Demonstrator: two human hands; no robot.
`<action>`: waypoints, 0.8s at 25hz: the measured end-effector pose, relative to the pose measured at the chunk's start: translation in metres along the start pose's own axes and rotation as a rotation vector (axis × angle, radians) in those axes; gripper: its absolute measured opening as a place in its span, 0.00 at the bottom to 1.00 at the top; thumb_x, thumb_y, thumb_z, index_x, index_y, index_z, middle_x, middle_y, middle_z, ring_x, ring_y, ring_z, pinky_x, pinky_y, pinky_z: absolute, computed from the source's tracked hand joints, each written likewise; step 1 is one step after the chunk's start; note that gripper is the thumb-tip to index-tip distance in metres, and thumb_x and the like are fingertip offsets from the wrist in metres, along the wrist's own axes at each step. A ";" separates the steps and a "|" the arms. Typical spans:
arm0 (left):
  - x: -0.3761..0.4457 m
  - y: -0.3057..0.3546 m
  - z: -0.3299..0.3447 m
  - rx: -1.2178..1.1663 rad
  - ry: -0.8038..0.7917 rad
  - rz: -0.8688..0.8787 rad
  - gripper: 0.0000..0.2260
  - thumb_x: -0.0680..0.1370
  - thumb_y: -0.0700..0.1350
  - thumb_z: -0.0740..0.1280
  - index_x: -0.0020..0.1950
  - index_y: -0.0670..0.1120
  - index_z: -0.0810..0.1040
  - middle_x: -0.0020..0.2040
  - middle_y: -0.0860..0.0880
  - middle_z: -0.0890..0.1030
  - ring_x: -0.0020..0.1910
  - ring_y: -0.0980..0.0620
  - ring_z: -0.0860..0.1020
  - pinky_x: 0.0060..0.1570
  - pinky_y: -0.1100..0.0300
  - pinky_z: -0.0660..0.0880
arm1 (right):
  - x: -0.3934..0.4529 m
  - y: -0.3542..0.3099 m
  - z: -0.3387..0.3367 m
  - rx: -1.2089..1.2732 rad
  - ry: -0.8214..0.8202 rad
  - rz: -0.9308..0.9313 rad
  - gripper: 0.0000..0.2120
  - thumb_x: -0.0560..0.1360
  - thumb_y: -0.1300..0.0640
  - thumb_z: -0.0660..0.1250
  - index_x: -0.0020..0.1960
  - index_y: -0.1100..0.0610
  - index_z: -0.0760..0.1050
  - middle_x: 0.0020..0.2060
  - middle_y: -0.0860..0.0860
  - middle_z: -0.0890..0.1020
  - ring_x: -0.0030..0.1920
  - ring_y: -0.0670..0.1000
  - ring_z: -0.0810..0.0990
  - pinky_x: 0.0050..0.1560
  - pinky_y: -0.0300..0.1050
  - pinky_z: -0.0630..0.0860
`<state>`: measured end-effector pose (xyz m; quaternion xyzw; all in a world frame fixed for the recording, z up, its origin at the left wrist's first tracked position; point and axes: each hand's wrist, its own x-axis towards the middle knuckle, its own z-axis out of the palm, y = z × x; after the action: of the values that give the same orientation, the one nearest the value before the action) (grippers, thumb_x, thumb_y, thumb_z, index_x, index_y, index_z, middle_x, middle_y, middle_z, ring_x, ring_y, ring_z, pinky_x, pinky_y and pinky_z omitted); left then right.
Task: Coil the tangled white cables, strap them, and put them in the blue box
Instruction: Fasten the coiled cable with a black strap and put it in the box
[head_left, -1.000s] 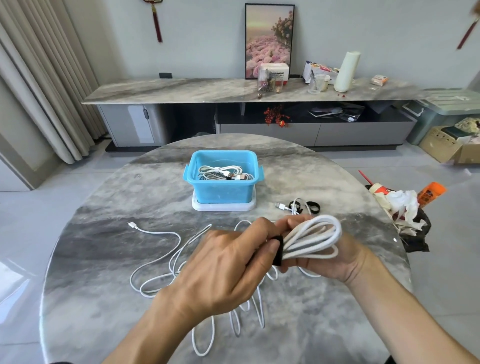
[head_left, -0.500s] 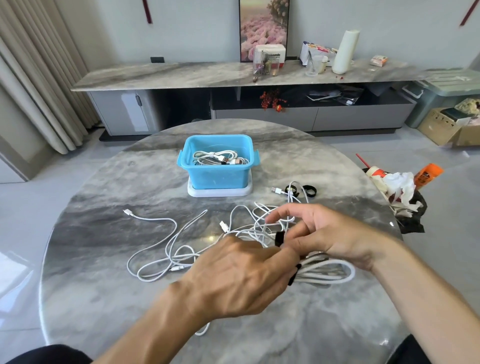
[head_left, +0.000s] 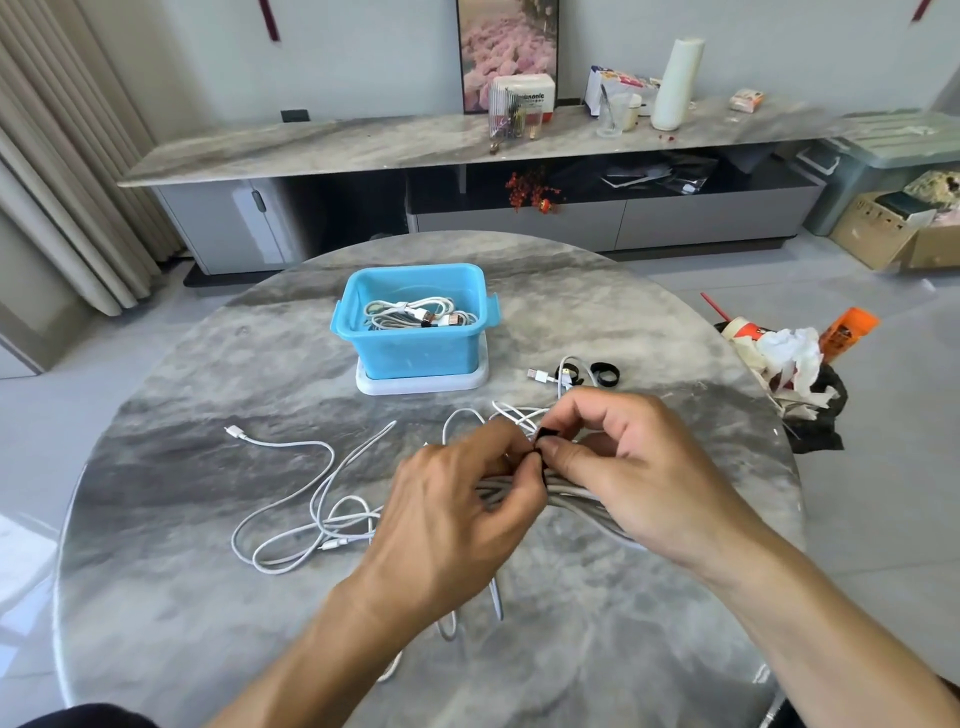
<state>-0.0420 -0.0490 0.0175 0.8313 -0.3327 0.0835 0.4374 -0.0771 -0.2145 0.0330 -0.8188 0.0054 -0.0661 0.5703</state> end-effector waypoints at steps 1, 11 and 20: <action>0.001 -0.001 0.000 -0.058 0.003 -0.057 0.05 0.75 0.52 0.64 0.44 0.52 0.71 0.30 0.56 0.80 0.28 0.52 0.75 0.32 0.54 0.74 | 0.000 -0.001 0.002 -0.003 0.012 0.000 0.05 0.70 0.51 0.68 0.42 0.52 0.79 0.37 0.52 0.83 0.39 0.58 0.81 0.46 0.61 0.78; 0.003 -0.006 -0.016 -0.029 -0.081 0.024 0.10 0.78 0.54 0.65 0.42 0.50 0.77 0.34 0.57 0.81 0.30 0.59 0.77 0.33 0.62 0.72 | 0.004 -0.002 0.006 0.120 0.051 0.102 0.02 0.71 0.55 0.72 0.42 0.52 0.82 0.36 0.52 0.84 0.38 0.52 0.82 0.49 0.60 0.79; 0.003 -0.007 -0.024 0.021 -0.326 0.219 0.12 0.72 0.57 0.74 0.48 0.53 0.75 0.38 0.62 0.76 0.34 0.70 0.70 0.37 0.79 0.62 | 0.000 0.000 0.001 0.085 0.059 0.184 0.06 0.74 0.62 0.73 0.40 0.55 0.82 0.34 0.52 0.82 0.35 0.46 0.78 0.42 0.45 0.73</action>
<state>-0.0317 -0.0284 0.0284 0.7971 -0.4869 -0.0017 0.3572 -0.0765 -0.2133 0.0324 -0.7876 0.0945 -0.0378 0.6077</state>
